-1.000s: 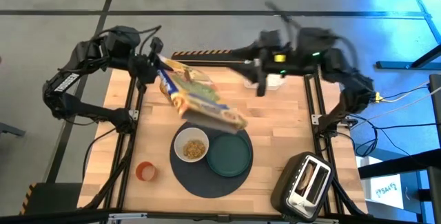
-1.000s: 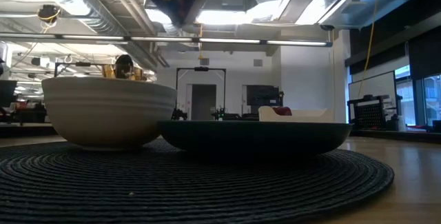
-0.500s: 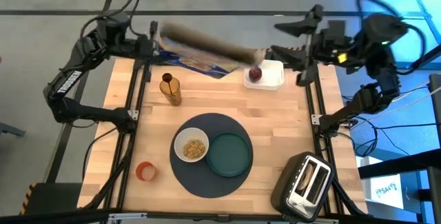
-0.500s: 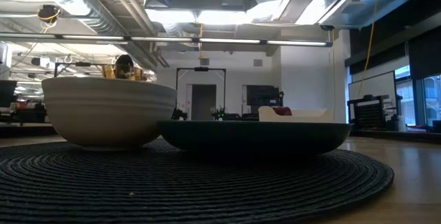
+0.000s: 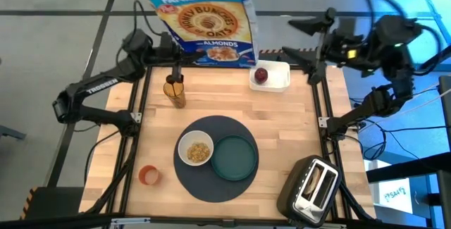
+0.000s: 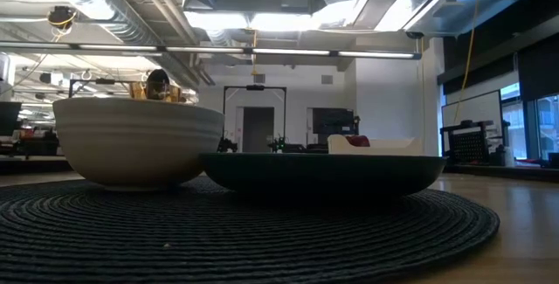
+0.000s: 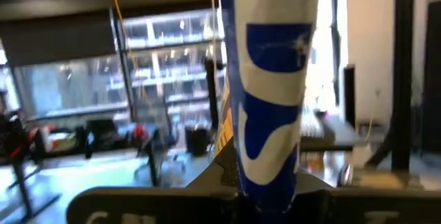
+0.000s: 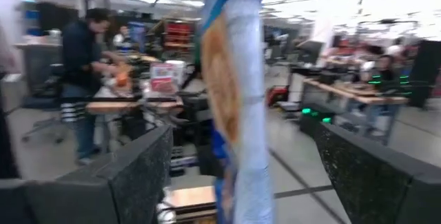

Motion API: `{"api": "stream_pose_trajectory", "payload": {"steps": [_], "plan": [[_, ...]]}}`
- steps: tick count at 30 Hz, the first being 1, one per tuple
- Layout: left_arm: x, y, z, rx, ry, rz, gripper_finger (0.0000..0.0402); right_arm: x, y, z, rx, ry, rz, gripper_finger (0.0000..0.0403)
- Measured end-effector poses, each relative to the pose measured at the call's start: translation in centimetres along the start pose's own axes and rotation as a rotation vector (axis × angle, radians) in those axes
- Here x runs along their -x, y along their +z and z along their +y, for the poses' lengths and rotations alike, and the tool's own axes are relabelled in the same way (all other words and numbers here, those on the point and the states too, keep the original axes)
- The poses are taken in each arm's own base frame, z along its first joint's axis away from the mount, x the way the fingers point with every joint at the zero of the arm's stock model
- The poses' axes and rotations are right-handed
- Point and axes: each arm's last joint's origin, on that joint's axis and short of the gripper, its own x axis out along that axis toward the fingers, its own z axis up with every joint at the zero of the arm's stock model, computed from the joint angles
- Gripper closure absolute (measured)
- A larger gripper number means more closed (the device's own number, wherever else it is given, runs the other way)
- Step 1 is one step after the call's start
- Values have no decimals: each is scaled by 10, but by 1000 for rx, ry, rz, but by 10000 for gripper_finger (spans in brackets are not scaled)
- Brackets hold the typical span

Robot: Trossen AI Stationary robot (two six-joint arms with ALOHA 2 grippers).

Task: Arrange a breakfast setting
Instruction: Pour the cereal from the blue cereal box into the white bowl

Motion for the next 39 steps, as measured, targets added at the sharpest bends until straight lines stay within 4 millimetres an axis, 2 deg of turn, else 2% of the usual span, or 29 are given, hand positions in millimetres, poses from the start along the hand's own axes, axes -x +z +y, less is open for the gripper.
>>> {"api": "stream_pose_trajectory", "payload": {"steps": [4, 7, 13, 21, 27, 31, 34, 35, 39], "plan": [[-12, -24, -6, 32, -23, -47, 401, -23, -7, 0, 9, 34, -4, 72], [-23, -36, -12, 47, -53, -49, 401, -33, -9, -11, -2, 51, -23, 79], [-29, -48, -13, 22, -7, 5, 401, -40, -13, -34, -44, 134, -13, 85], [-27, -56, -9, -11, 69, 85, 400, -52, -21, -44, -46, 202, 9, 123], [-25, -71, -10, 5, 91, 234, 400, -75, -37, -54, -37, 170, 67, 202], [-23, -71, -10, 38, 108, 254, 394, -89, -47, -60, -41, 174, 96, 287], [-21, -68, -11, 64, 132, 249, 384, -95, -51, -63, -41, 212, 103, 368], [-19, -65, -11, 79, 152, 239, 379, -96, -51, -65, -39, 219, 97, 383], [-12, -50, -13, 115, 223, 184, 354, -99, -58, -74, -48, 196, 134, 394]]}}
